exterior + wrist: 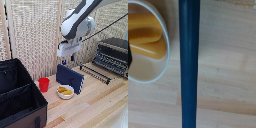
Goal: Gently maneuver your gripper in the book's direction. Confidently hold the book by angling your gripper properly. Relocate the book to the caddy. Pinpoint the back pocket of the caddy and set the book down inside it.
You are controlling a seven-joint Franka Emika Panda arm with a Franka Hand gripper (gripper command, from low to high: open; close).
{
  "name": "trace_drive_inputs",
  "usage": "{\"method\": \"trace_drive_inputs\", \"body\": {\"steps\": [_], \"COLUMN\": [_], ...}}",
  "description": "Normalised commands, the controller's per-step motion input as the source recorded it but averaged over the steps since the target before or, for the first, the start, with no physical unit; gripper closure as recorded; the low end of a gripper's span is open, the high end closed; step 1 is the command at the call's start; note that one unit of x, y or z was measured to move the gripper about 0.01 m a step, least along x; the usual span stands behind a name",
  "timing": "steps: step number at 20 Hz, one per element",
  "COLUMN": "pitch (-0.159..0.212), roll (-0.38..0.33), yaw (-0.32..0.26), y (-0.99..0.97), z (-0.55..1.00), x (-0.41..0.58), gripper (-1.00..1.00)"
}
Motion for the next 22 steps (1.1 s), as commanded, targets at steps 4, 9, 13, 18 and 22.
{"method": "trace_drive_inputs", "body": {"steps": [4,9,13,18,22], "pitch": [0.0,0.0,0.001,0.001,0.0], "roll": [0.0,0.0,-0.023,-0.036,-0.047], "yaw": [0.0,-0.022,-0.055,-0.034,-0.049], "y": [-0.22,-0.12,0.0,0.01,0.1], "z": [-0.38,-0.31,-0.21,-0.21,-0.21], "x": [0.126,0.081,0.013,0.003,0.005], "gripper": [-1.0,-1.0,-1.0,1.0,1.0]}}
